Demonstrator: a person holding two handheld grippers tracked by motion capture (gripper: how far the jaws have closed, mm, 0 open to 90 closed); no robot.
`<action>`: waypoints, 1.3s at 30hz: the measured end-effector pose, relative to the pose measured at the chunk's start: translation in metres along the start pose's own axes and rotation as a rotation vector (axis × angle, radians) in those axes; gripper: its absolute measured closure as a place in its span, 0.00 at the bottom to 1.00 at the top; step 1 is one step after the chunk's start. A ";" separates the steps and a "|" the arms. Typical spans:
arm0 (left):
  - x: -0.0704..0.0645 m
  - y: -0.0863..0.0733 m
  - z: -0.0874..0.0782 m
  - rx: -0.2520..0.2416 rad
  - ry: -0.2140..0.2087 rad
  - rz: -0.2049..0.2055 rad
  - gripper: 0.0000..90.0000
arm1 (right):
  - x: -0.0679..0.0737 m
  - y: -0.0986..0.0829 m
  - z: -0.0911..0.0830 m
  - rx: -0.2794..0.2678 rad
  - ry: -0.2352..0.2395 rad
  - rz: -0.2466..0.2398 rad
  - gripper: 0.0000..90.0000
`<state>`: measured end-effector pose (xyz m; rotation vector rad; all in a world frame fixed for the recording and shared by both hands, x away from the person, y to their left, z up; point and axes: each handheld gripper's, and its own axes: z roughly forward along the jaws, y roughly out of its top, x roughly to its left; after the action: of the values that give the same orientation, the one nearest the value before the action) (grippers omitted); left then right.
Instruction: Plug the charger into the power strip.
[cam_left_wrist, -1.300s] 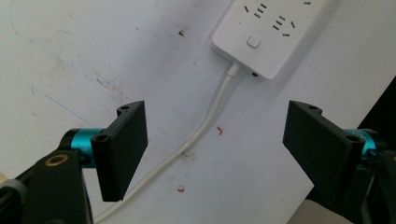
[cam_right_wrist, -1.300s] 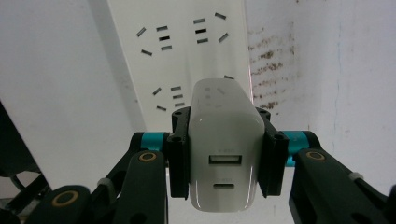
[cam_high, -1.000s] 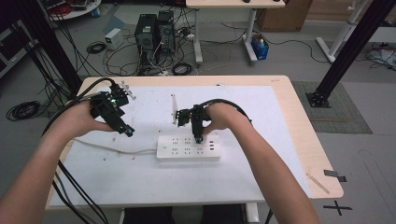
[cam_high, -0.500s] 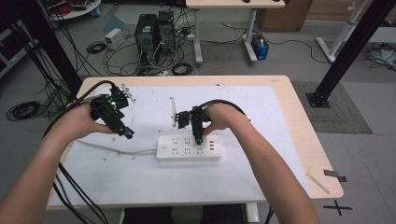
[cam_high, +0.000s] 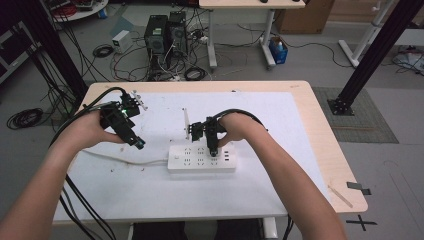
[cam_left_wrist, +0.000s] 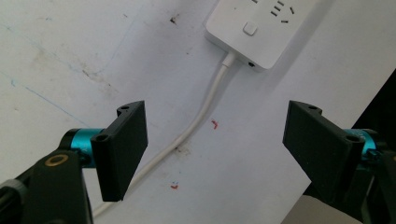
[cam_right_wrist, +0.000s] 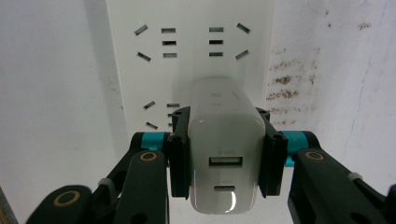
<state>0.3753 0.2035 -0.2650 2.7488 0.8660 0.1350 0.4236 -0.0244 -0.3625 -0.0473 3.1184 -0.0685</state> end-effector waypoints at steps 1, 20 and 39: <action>0.000 0.001 0.001 -0.003 0.002 -0.004 0.25 | 0.000 -0.001 0.000 -0.001 0.002 0.012 0.70; 0.000 0.012 0.007 0.001 -0.009 0.017 0.25 | 0.002 -0.004 0.006 -0.043 -0.003 0.031 0.70; 0.012 0.014 0.004 -0.026 0.019 -0.005 0.25 | -0.006 -0.111 -0.069 -0.206 -0.036 0.630 0.24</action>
<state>0.3941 0.1982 -0.2652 2.7256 0.8695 0.1705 0.4314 -0.1317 -0.2884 0.9016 2.9281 0.2577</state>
